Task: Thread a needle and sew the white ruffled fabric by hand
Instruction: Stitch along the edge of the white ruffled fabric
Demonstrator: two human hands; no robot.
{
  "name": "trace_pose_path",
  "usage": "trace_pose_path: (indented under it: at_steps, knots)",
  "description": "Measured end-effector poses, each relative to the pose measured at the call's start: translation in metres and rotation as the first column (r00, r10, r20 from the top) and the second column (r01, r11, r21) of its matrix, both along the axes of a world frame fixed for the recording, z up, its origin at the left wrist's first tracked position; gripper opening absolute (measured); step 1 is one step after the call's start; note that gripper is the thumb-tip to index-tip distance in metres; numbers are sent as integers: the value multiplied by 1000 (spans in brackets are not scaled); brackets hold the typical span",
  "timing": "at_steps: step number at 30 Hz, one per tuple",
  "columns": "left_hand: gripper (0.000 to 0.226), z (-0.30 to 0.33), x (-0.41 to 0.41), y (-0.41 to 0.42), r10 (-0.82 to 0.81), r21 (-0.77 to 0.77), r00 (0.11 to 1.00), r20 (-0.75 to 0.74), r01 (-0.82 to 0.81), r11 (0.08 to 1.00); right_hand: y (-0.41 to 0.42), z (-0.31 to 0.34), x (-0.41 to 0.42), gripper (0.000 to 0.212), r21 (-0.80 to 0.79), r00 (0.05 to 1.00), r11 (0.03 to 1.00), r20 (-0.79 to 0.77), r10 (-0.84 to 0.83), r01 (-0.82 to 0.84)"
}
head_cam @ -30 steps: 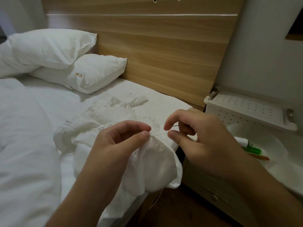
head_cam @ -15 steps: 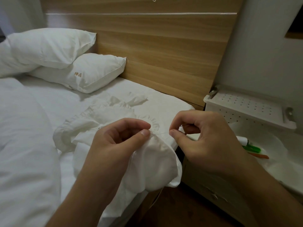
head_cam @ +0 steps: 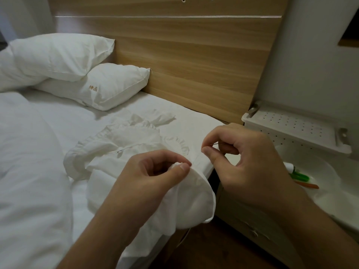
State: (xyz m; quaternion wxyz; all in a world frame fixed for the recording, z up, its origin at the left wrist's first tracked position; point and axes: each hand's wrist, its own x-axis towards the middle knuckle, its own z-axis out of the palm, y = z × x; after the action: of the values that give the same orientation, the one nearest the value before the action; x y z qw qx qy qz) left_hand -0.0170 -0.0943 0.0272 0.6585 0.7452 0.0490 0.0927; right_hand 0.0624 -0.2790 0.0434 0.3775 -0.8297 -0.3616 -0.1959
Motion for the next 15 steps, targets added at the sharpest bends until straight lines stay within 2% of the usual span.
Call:
trace_pose_path:
  at_steps: [7, 11, 15]
  knots:
    - [13, -2, 1, 4, -117, -73, 993, 15, 118, 990, -1, -2, 4, 4, -102, 989, 994, 142, -31, 46]
    - [13, -4, 1, 6, -169, -112, 985, 33, 172, 979, 0, -3, 5, 4, -77, 992, 996, 125, -30, 40]
    - [15, -5, 1, 6, -150, -81, 988, 35, 153, 985, 2, 0, -1, 4, 59, 999, 997, 15, 42, -43]
